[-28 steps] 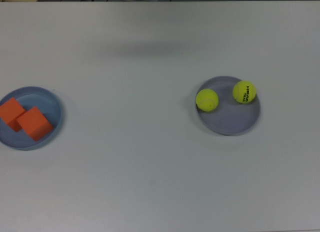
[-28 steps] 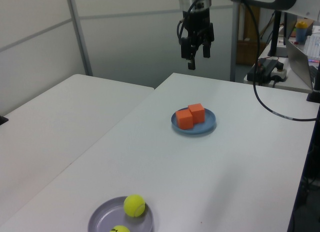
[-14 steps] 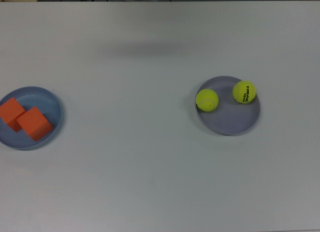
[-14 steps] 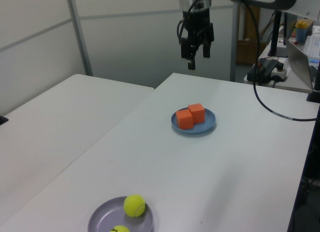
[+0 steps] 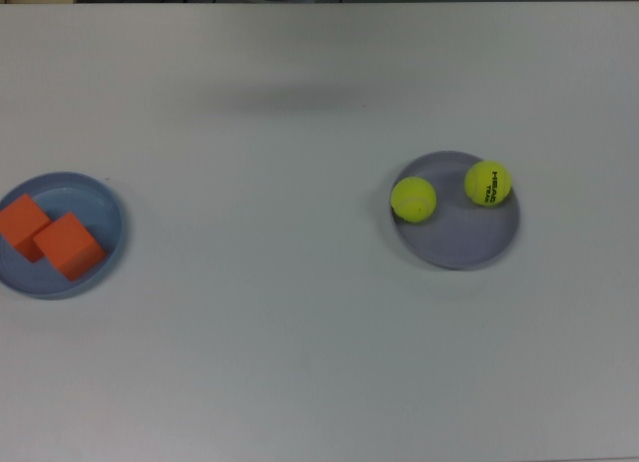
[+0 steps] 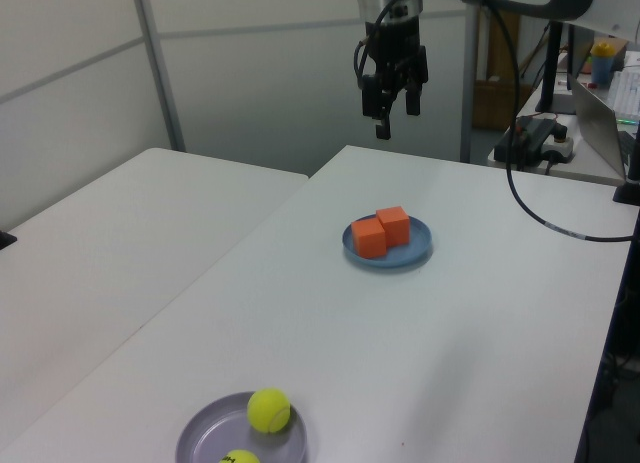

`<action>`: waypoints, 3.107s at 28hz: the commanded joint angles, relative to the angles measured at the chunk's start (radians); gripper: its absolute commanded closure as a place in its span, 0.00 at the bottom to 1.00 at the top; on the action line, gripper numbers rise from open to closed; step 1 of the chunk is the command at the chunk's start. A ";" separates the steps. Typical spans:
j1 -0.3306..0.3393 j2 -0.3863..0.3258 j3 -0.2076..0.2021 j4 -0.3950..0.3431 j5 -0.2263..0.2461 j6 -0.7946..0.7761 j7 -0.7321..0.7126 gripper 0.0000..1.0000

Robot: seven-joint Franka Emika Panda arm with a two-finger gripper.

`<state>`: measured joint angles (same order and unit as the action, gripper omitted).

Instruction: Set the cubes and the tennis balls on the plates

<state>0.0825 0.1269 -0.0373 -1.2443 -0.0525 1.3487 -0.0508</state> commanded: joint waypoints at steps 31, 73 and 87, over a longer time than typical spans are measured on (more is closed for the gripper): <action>0.000 -0.012 0.002 -0.018 0.023 -0.005 -0.024 0.00; -0.056 -0.027 -0.010 -0.017 0.022 -0.003 -0.011 0.00; -0.072 -0.030 -0.009 -0.017 0.020 -0.006 -0.011 0.00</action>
<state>0.0064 0.1179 -0.0391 -1.2442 -0.0444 1.3487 -0.0542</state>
